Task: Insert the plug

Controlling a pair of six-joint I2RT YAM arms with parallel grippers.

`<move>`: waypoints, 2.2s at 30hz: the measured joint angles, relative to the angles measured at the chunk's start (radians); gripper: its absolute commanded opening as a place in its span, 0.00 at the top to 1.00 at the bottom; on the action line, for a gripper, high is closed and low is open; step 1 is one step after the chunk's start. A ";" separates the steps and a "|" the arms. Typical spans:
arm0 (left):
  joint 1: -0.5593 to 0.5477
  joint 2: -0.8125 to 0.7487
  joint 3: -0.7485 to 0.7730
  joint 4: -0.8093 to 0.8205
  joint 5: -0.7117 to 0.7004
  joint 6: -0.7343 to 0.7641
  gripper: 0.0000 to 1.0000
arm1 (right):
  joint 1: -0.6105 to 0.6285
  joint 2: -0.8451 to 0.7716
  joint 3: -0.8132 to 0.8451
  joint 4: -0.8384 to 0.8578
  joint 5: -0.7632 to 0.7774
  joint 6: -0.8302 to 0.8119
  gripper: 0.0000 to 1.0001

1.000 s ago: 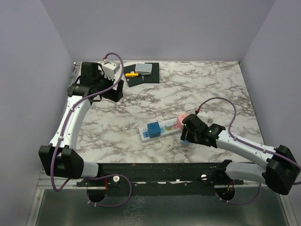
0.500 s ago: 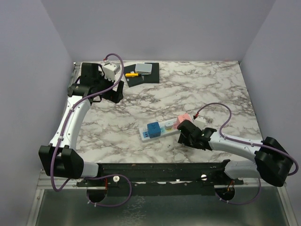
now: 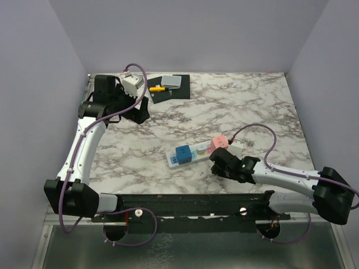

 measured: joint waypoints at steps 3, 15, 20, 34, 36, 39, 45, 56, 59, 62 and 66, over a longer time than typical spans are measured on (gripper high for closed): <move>0.000 -0.018 0.000 -0.006 0.033 0.011 0.01 | 0.039 -0.063 0.011 -0.031 0.003 0.008 0.74; -0.013 -0.118 0.008 -0.016 0.164 0.038 0.01 | 0.083 -0.092 0.406 0.006 0.046 -0.024 0.72; -0.029 -0.127 0.004 -0.001 0.232 -0.019 0.01 | 0.083 -0.025 0.505 0.187 0.087 -0.048 0.73; -0.173 -0.262 -0.157 0.312 0.280 -0.332 0.01 | 0.083 0.106 0.578 0.501 0.132 0.023 0.75; -0.194 -0.274 -0.174 0.356 0.265 -0.363 0.01 | 0.083 0.121 0.592 0.525 0.130 0.051 0.75; -0.216 -0.280 -0.187 0.408 0.239 -0.406 0.05 | 0.083 0.149 0.620 0.547 0.119 0.092 0.75; -0.230 -0.281 -0.187 0.476 0.204 -0.452 0.15 | 0.083 0.179 0.642 0.585 0.074 0.155 0.75; -0.230 -0.280 -0.187 0.522 0.156 -0.489 0.42 | 0.083 0.186 0.642 0.663 -0.019 0.222 0.76; -0.230 -0.279 -0.187 0.526 0.148 -0.492 0.48 | 0.083 0.196 0.642 0.680 -0.043 0.228 0.76; -0.230 -0.279 -0.187 0.526 0.145 -0.492 0.60 | 0.081 0.205 0.642 0.692 -0.055 0.237 0.76; -0.238 -0.280 -0.187 0.528 0.146 -0.486 0.85 | 0.076 0.208 0.640 0.698 -0.058 0.242 0.67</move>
